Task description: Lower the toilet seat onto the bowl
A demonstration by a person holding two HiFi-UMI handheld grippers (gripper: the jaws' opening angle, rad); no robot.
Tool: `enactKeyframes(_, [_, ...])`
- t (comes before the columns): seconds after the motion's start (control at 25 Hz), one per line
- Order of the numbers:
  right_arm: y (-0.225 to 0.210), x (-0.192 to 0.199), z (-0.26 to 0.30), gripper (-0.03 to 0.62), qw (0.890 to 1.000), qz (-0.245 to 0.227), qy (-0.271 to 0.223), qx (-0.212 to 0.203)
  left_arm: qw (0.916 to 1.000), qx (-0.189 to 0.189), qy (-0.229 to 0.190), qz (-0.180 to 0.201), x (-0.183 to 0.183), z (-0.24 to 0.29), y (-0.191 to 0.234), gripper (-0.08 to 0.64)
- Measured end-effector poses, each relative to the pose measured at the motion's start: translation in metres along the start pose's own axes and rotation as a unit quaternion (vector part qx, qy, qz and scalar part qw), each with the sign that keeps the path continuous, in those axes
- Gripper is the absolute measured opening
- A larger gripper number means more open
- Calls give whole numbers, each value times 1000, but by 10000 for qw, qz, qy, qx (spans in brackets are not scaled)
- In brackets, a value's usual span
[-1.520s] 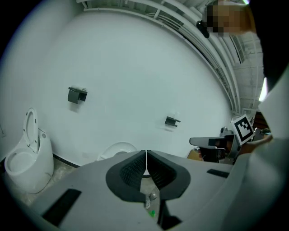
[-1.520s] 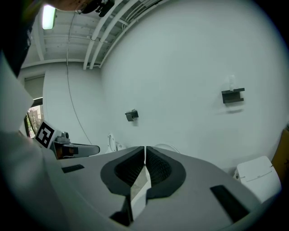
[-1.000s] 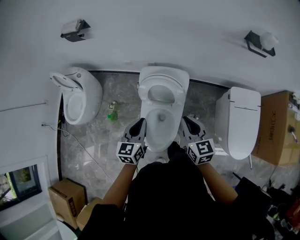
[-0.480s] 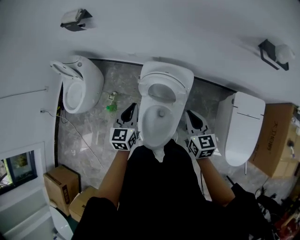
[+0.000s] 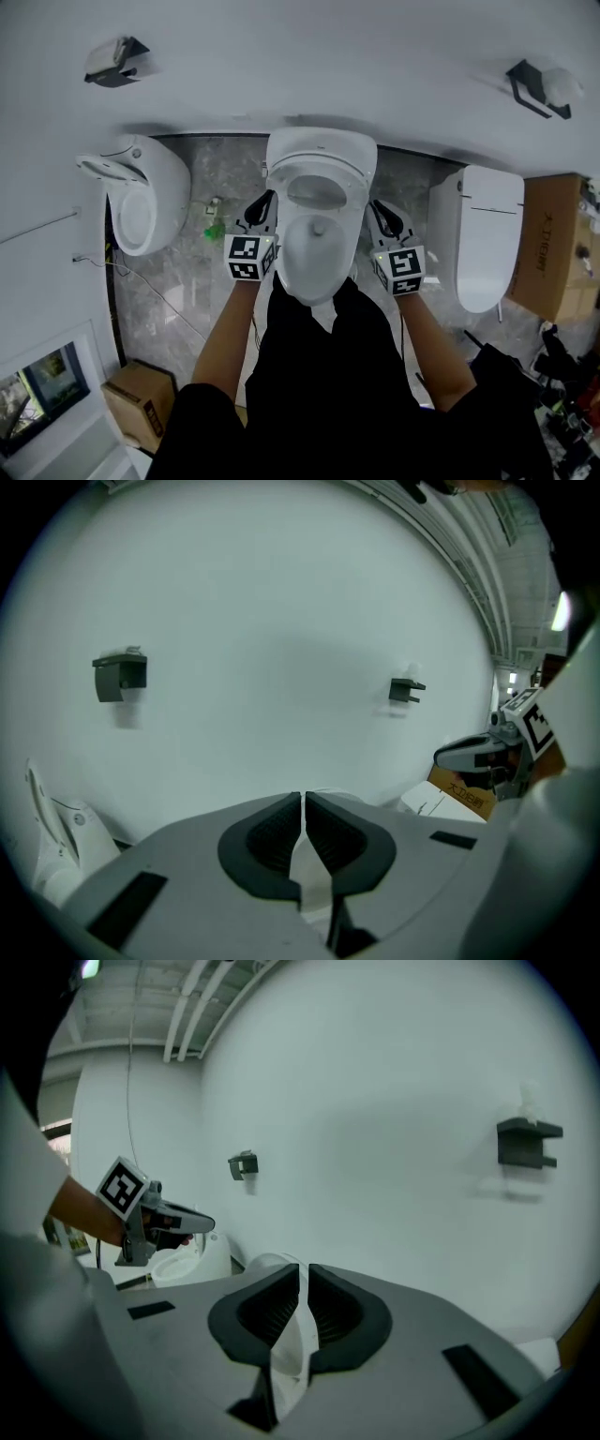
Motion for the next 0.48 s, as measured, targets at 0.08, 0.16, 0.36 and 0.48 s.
enactKeyframes(0.08, [6,1,12,35,9996,-220,43,179,9995,271,78,131,5,17,10,18])
enactKeyframes(0.16, [10,4,25,35,9993,-269,175,212,9978,551,172,337,12,34,17,18])
enactKeyframes(0.36, [16,11,59,35,9976,-465,476,210,9924,1010,323,616,23,68,33,98])
enactKeyframes(0.48, [11,18,83,38,9962,-502,626,349,9881,1203,479,835,28,88,41,130])
Point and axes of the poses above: the fingertips, and each gripper's own axes: z forward along the fingers, y to its left, x out of its underside, the point moved 9 cm from there along -z, backward along the fingers, and after that the axes turned 7 degrees about z, right-handed, at the moved point
